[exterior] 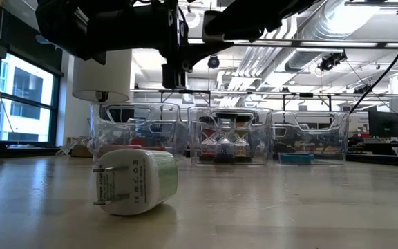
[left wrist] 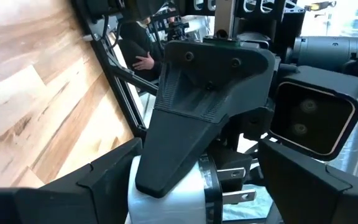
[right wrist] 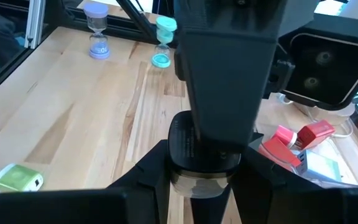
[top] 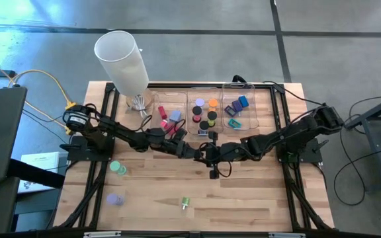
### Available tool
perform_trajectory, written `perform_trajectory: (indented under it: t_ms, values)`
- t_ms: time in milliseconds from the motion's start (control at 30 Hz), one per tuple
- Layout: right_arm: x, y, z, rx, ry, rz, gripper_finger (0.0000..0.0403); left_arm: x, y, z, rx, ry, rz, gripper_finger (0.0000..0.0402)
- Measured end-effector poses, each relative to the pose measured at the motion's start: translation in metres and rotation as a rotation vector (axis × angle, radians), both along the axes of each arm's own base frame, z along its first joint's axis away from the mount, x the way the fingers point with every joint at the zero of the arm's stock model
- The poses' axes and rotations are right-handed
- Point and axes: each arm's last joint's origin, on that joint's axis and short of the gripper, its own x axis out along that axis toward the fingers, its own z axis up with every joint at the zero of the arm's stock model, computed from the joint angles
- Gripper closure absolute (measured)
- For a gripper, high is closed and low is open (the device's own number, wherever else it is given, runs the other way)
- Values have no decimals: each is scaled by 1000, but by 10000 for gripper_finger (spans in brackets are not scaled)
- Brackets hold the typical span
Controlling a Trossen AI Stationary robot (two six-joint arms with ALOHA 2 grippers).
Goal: Pick & Place Office items
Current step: Put the white charger adapter into the left transparent bin
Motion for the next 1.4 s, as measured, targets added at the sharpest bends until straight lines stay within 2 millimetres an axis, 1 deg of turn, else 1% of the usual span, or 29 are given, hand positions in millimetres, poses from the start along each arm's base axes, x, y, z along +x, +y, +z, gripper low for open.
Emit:
perform_trajectory:
  t_ms: [367, 700, 833, 1133, 1400]
  values:
    - [-1, 0, -1, -3, 16, 3, 287, 0, -4, -2, 57, -6, 26, 93]
    - [-1, 0, -2, -3, 19, 5, 287, 0, -7, -2, 56, -6, 22, 95]
    - [-1, 0, -2, -4, 19, 5, 287, 0, -6, -2, 51, -3, 36, 108]
    - [-1, 0, -2, -4, 19, 4, 287, 0, -6, -3, 36, 3, 35, 158]
    - [-1, 0, -2, -2, 19, -1, 287, 0, -6, -3, 37, 3, 35, 165]
